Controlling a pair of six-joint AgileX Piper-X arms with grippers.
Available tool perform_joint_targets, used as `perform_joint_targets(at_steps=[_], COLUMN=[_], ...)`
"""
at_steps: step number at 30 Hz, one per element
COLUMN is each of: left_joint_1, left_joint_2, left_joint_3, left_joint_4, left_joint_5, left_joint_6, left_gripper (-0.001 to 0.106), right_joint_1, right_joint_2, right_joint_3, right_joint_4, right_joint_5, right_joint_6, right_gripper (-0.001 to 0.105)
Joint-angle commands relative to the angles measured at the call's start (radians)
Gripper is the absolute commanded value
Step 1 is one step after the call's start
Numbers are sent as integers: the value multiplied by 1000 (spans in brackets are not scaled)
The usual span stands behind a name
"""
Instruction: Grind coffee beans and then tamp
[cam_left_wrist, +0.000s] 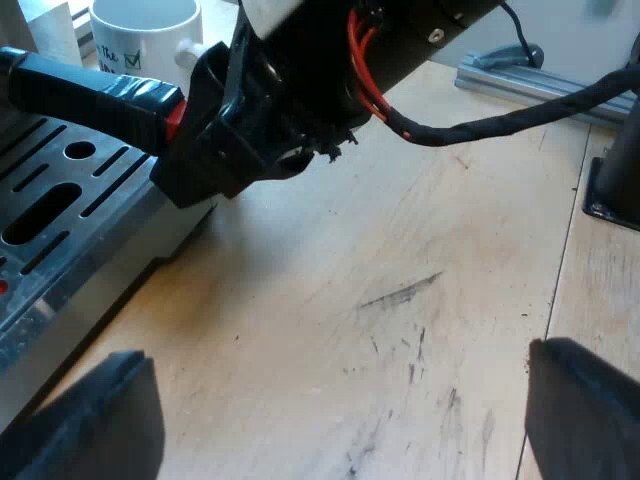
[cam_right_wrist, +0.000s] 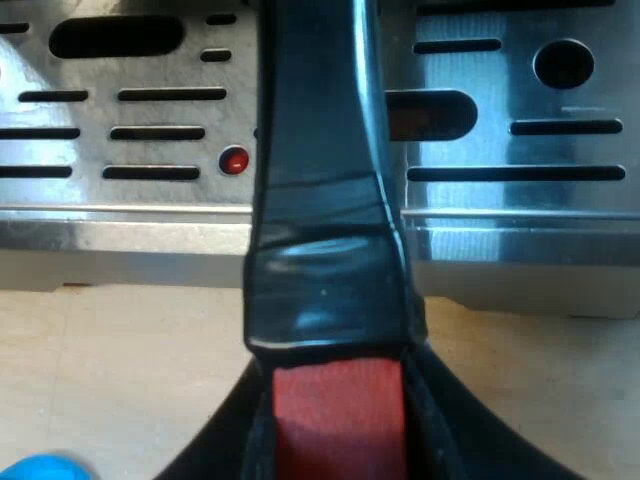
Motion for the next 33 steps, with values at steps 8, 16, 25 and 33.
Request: perform_joint_targets(at_steps=[8, 16, 25, 33], left_joint_1=[-3, -3, -3, -3], left_joint_2=[0, 0, 0, 0], left_joint_3=[-3, -3, -3, -3], left_joint_4=[-17, -17, -17, -17], left_joint_5=[15, 15, 15, 17], left_joint_6=[-1, -1, -1, -1], left_gripper=[75, 75, 75, 75], right_joint_1=[12, 12, 28, 109], right_joint_2=[-81, -114, -143, -143], right_joint_3=[-7, -7, -7, -7], right_joint_4=[88, 133, 193, 200], right_joint_5=[8, 8, 19, 90], right_joint_6=[10, 10, 6, 11], right_gripper=[0, 0, 0, 0])
